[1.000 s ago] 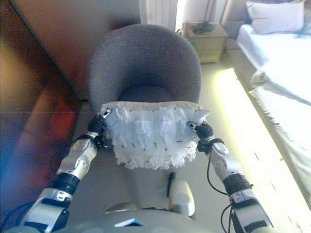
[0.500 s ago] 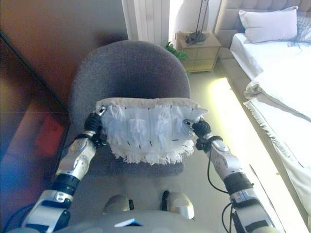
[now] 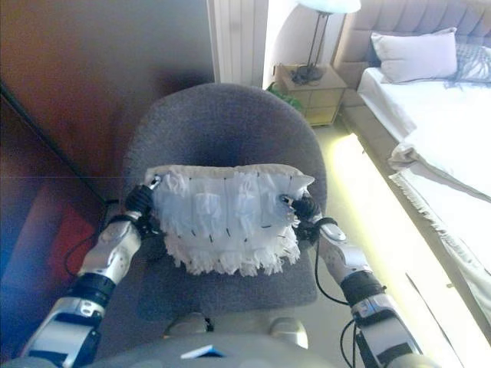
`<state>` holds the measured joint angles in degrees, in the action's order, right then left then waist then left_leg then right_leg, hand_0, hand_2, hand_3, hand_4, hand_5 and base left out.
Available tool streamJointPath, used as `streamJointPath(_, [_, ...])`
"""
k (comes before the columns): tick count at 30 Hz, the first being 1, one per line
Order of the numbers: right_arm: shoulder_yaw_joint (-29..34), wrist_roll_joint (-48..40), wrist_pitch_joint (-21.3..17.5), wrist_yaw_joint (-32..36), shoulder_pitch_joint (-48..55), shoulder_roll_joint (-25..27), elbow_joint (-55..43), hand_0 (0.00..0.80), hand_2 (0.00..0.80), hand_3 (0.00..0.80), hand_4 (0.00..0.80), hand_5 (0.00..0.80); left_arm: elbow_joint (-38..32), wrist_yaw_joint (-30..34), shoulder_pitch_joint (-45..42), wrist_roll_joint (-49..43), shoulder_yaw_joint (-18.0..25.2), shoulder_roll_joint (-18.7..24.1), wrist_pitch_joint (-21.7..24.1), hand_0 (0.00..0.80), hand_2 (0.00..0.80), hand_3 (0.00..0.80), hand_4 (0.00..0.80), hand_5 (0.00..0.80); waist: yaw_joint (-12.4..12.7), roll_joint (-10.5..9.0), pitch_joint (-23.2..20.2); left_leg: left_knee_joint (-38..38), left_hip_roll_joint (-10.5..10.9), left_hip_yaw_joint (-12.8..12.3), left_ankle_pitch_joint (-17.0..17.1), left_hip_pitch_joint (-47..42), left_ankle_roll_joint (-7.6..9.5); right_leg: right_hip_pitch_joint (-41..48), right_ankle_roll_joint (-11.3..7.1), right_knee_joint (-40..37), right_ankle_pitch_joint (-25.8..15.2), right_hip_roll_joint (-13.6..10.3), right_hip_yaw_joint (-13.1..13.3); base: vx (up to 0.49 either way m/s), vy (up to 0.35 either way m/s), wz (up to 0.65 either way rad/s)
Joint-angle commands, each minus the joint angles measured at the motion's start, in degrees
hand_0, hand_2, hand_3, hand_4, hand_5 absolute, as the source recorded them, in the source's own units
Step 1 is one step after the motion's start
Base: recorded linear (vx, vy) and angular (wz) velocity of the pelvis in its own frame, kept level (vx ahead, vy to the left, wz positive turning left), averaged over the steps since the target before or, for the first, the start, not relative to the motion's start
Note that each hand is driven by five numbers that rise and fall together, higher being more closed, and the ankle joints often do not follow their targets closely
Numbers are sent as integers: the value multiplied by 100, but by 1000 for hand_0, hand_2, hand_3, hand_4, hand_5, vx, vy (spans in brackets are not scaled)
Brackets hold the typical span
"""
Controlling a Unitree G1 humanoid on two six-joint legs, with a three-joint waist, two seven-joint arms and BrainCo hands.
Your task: Pick up the cushion and take it to the sofa
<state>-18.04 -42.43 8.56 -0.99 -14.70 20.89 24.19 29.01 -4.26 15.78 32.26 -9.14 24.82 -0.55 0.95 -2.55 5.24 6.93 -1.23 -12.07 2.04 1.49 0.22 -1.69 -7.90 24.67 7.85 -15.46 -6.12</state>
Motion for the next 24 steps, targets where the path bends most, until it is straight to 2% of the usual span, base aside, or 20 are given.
streamJointPath(1, [24, -430, -729, 26, -1075, -298, 42, 800, 800, 800, 800, 800, -340, 220, 665, 126, -426, -189, 471, 800, 800, 800, 800, 800, 80, 121, -91, 481, -19, 352, -701, 56, -19, -180, 43, 1229, -1210, -537, -53, 168, 112, 13])
streamJointPath(2, [22, -447, -736, 25, -1102, -313, 79, 800, 800, 800, 800, 800, -361, 222, 659, 127, -413, -181, 447, 800, 800, 800, 800, 800, 90, 147, -69, 454, -35, 305, -622, 46, 14, -243, 105, 1198, -1322, -549, -117, 151, 9, 11])
streamJointPath(4, [-10, -515, -726, 6, -1320, -400, 280, 800, 800, 800, 800, 800, -466, 154, 658, 60, -371, -174, 320, 800, 800, 800, 800, 800, 138, 147, 1, 390, -59, 310, -632, -131, -86, -304, 104, 539, -1241, -499, -282, 180, -125, -7])
streamJointPath(5, [-75, -590, -692, -87, -1541, -429, 319, 800, 800, 800, 800, 800, -473, 84, 725, 70, -414, -135, 331, 800, 800, 800, 800, 800, 101, 54, 87, 440, -52, 362, -731, -198, -190, -413, 31, -452, -1257, -314, -222, 113, -250, -14])
streamJointPath(7, [-156, -699, -749, -147, -1914, -424, 438, 800, 800, 800, 800, 800, -379, -6, 989, 55, -508, -81, 405, 800, 800, 800, 800, 800, 55, -65, 246, 687, -56, 440, -1002, -116, -218, -602, -128, -1190, -1295, -133, -43, 10, -283, -35])
streamJointPath(8, [-188, -789, -796, -220, -2125, -393, 515, 800, 800, 800, 800, 800, -287, -8, 1189, 133, -563, -15, 436, 800, 800, 800, 800, 800, 23, -129, 385, 965, -146, 540, -1129, 30, -224, -753, -174, -1077, -1284, -32, 139, -3, -240, -17])
streamJointPath(12, [-188, -797, -728, -178, -2470, -155, 643, 800, 800, 800, 800, 800, -220, -166, 1549, 159, -594, -27, 338, 800, 800, 800, 800, 800, 115, -226, 524, 1710, -499, 624, -1178, 597, -431, -586, -211, -991, -1042, -73, -89, 60, -189, 61])
streamJointPath(14, [-193, -832, -802, -196, -2618, -19, 704, 800, 800, 800, 800, 800, -132, -130, 1736, 174, -624, -5, 390, 800, 800, 800, 800, 800, 145, -210, 613, 1954, -590, 696, -1245, 844, -483, -696, -209, -804, -925, -110, -186, -32, -102, 33])
streamJointPath(19, [-245, -679, -921, -282, -3139, 113, 870, 800, 800, 800, 800, 800, 405, -290, 2538, 336, -853, -28, 529, 800, 800, 800, 800, 800, 88, -80, 1075, 2539, -630, 778, -1473, 1422, -522, -1356, -221, 88, -663, -307, -162, -112, 4, -4])
streamJointPath(24, [-238, -577, -1122, -284, -3793, 255, 1079, 800, 800, 800, 800, 800, 837, -448, 3418, 381, -1013, -52, 725, 800, 800, 800, 800, 800, 27, 27, 1519, 2911, -583, 823, -1586, 2004, -567, -1945, -307, 499, -539, -395, -41, -159, 37, -3])
